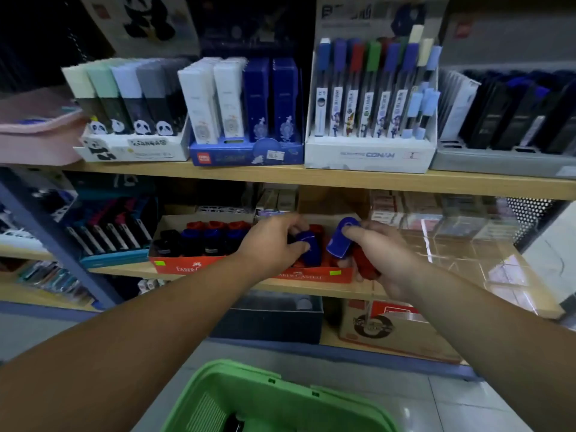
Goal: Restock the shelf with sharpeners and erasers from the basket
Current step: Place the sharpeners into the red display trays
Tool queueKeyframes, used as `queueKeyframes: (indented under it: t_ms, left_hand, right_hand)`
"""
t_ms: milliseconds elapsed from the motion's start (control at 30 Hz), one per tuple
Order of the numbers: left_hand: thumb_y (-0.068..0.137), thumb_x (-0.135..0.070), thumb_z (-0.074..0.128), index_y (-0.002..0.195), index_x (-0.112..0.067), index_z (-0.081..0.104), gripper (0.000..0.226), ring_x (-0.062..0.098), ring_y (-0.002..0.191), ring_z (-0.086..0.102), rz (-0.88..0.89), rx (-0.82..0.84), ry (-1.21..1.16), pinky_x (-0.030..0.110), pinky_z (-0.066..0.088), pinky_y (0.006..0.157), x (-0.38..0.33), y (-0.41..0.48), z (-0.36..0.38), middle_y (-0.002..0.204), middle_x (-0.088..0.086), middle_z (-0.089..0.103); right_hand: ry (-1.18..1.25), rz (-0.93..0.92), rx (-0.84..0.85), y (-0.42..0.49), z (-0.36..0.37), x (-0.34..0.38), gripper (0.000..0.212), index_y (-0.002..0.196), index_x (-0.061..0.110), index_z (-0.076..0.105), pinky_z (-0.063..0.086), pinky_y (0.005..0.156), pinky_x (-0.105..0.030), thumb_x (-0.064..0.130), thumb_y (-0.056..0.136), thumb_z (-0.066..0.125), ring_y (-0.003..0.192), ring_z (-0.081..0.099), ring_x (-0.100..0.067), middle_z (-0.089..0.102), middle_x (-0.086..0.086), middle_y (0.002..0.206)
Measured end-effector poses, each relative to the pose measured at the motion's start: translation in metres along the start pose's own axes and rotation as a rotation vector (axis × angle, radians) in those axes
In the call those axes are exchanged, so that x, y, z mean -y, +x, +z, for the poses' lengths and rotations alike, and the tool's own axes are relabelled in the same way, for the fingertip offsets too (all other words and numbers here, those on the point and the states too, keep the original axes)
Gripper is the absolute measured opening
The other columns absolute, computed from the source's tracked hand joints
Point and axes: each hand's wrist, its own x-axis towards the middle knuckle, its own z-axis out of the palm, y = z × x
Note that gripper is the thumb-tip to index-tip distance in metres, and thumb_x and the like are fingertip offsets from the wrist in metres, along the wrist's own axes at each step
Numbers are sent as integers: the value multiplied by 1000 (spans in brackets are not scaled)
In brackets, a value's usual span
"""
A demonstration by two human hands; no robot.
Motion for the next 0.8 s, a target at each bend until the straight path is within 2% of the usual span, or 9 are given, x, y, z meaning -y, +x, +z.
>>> queueKeyframes:
  t_ms: [100, 267, 333, 433, 500, 567, 600, 700, 800]
  left_hand:
    - [92, -30, 75, 125, -33, 66, 35, 8, 109, 63, 59, 33, 196, 38, 59, 91, -1, 4, 7, 121, -11, 68]
    - [96, -31, 68, 135, -41, 62, 41, 11, 110, 63, 61, 171, 354, 36, 59, 90, -8, 8, 10, 131, -12, 66]
    - [97, -33, 66, 138, -37, 62, 42, 13, 114, 62, 54, 174, 339, 35, 57, 93, -11, 9, 10, 135, -9, 64]
    - [102, -36, 59, 126, -27, 68, 27, 19, 97, 67, -64, 34, 120, 37, 60, 81, -16, -2, 0, 116, 1, 71]
    - [101, -29, 57, 111, -18, 71, 20, 26, 83, 67, -318, -10, -254, 40, 57, 72, -23, -9, -13, 96, 7, 71]
    - [96, -19, 64, 112, -7, 70, 21, 26, 83, 61, -557, 70, -550, 38, 50, 74, -24, -25, -29, 96, 11, 67]
    - [95, -14, 64, 115, -5, 70, 23, 26, 88, 60, -596, 85, -619, 37, 48, 79, -22, -30, -34, 100, 12, 67]
    - [94, 0, 58, 120, -12, 70, 32, 28, 105, 66, -515, 94, -786, 41, 56, 89, -6, -36, -33, 117, 12, 70]
    - [87, 4, 75, 126, -12, 63, 44, 23, 100, 75, -472, 92, -906, 33, 62, 80, 13, -41, -32, 117, 11, 73]
  right_hand:
    - [-43, -49, 10, 2, -6, -3, 26, 122, 24, 62, 50, 56, -34, 30, 99, 71, 82, 78, -23, 77, -8, 104]
    - [-63, -99, 30, 5, -5, -1, 32, 119, 26, 67, 50, 54, -28, 12, 91, 77, 88, 74, -22, 74, -3, 110]
    - [-107, -114, 26, 6, -1, 2, 34, 124, 23, 66, 52, 54, -25, 15, 93, 76, 81, 72, -19, 72, -3, 110]
    - [-158, -125, 4, 10, 4, 7, 40, 131, 22, 60, 55, 55, -23, 17, 95, 75, 68, 72, -19, 70, -3, 108]
    - [-141, -118, 32, 13, 7, 8, 52, 138, 23, 57, 61, 62, -28, 9, 93, 76, 71, 76, -21, 66, -4, 116]
    - [-160, -129, 43, 16, 10, 8, 58, 139, 24, 57, 62, 65, -31, 5, 89, 79, 76, 77, -22, 65, -5, 121]
    - [-173, -140, 35, 16, 12, 9, 58, 137, 25, 58, 62, 64, -31, 6, 87, 81, 78, 76, -23, 65, -5, 120]
    - [-229, -195, -20, 20, 15, 13, 47, 120, 27, 63, 60, 69, -35, 10, 82, 86, 92, 71, -23, 65, -2, 114]
    - [-249, -237, -32, 23, 13, 15, 33, 108, 30, 68, 59, 77, -35, 12, 85, 84, 104, 66, -22, 65, -1, 114]
